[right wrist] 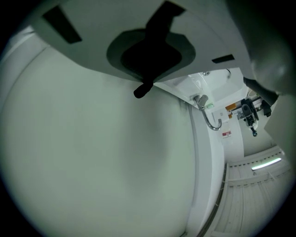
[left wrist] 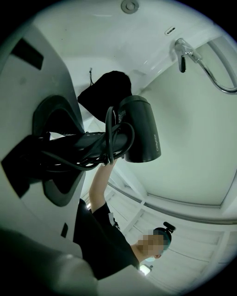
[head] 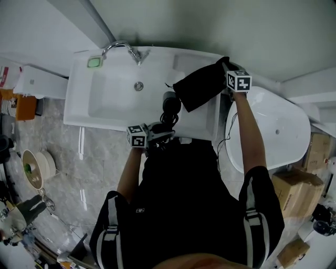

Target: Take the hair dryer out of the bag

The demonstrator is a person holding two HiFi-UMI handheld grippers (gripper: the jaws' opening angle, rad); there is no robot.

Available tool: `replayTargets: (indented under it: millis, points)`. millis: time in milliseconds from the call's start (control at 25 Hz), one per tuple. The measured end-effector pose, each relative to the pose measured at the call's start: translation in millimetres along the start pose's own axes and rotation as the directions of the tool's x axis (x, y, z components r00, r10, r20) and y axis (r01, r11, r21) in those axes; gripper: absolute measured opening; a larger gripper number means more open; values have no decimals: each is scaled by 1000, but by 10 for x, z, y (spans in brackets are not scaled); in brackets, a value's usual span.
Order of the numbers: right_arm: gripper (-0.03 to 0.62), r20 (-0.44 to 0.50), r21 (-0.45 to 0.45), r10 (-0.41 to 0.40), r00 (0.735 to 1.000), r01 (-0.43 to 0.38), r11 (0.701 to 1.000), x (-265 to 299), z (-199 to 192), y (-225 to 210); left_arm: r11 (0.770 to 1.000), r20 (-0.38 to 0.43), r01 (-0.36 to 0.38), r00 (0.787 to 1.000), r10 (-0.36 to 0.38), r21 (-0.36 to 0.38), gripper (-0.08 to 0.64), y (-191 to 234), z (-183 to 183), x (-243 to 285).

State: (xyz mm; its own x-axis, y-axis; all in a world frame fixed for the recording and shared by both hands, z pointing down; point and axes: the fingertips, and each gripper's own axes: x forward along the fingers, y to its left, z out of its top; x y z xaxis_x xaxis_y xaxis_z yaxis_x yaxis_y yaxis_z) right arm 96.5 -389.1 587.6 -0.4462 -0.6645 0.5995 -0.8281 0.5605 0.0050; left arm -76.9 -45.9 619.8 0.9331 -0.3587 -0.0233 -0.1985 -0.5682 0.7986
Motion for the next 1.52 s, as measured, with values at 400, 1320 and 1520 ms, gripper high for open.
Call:
replayTargets:
  millis: [400,1320,1520]
  points:
    - [197,-92,-69,276,957,-283,957,4,-756,874,1000,33,-11,999,11,9,198,23,83,7]
    - [77,-8,-132,291,957,-290,948,-1290,-1338,1489,993,-109,58,993,-46,103,198,166,385,631]
    - [69,50,-53,300,953,-297,953,-1450,-1449,1662,991,-126,81,990,-68,105,198,112,415,705]
